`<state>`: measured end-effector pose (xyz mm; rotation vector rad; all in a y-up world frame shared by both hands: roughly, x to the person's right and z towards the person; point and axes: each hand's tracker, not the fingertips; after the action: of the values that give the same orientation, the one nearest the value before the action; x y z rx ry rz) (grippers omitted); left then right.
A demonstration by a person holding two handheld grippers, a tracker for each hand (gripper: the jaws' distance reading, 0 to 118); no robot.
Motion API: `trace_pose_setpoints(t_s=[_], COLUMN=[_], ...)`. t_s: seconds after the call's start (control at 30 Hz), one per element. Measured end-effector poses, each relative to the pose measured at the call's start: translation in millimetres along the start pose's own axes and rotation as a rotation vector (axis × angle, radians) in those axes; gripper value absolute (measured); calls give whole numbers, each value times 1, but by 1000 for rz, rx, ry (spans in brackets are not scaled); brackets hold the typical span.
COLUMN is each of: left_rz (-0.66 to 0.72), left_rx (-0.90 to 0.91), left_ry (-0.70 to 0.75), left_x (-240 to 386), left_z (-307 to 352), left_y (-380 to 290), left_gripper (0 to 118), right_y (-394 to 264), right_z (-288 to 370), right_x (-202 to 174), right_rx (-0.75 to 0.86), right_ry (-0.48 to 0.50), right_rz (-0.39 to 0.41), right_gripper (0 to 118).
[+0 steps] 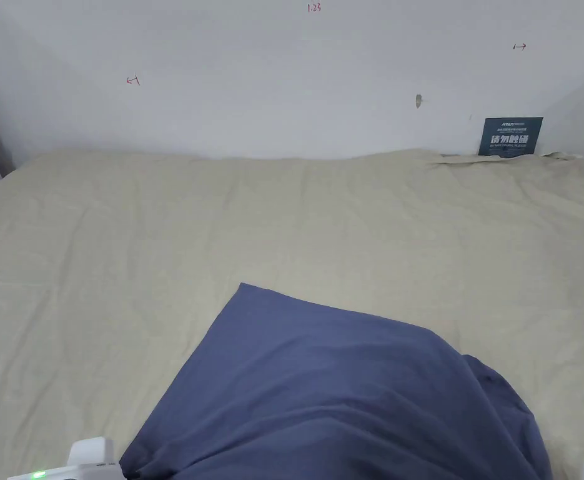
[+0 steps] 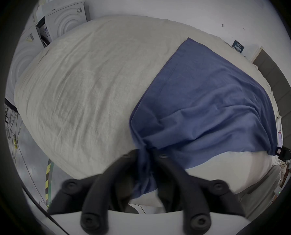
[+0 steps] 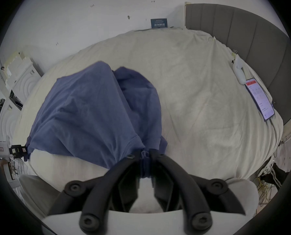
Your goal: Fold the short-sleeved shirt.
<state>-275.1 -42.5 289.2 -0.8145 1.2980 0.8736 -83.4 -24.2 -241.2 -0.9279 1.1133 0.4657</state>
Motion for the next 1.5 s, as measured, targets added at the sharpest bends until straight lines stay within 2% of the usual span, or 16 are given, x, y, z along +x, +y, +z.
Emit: trace_pose_setpoints(t_s=[0.03,0.07,0.1,0.17,0.37,0.53,0.6,0.63,0.67,0.7,0.77,0.8,1.03,1.37,1.43,1.5], left_rz=[2,0,-4,-21,-116,-176,-204,-213,-228,-226,-237,-244,-267,-268,-242,-232], left_rx=[1,9,35,112,319,438,509,536,551,558,575,577,480,282,227,208], left_ry=[-2,-14,-29,-63,-67,-103,-109,-108,-122,-132,-157,-170,-231,-248,-230,-207], left_x=[1,-1,0,6,36,61,77,82,87,90,99,102,128,163,159,162], left_z=[3,-1,3,17,58,81,90,93,95,95,94,93,61,-33,-70,-94], left_y=[2,4,7,15,43,58,61,61,63,64,66,68,115,240,266,285], left_gripper=[71,97,109,114,115,112,94,78,48,27,5,0,0,2,21,67], right_y=[3,8,12,21,51,60,61,61,61,61,61,61,72,97,102,105], right_z=[4,10,16,28,74,107,115,117,119,121,122,121,109,70,61,50], right_x=[1,0,0,-3,-12,-31,-35,-37,-40,-41,-43,-44,-42,-32,-29,-26], right_rx=[16,40,75,142,344,503,553,573,583,588,611,621,607,541,525,509], right_ry=[-5,-3,1,8,41,17,-18,-23,-23,-23,-26,-34,-9,-11,-17,-30], right_rz=[4,12,19,17,48,100,116,124,125,128,136,144,147,133,131,134], right_gripper=[21,47,68,99,100,100,97,91,74,53,1,1,1,1,1,1])
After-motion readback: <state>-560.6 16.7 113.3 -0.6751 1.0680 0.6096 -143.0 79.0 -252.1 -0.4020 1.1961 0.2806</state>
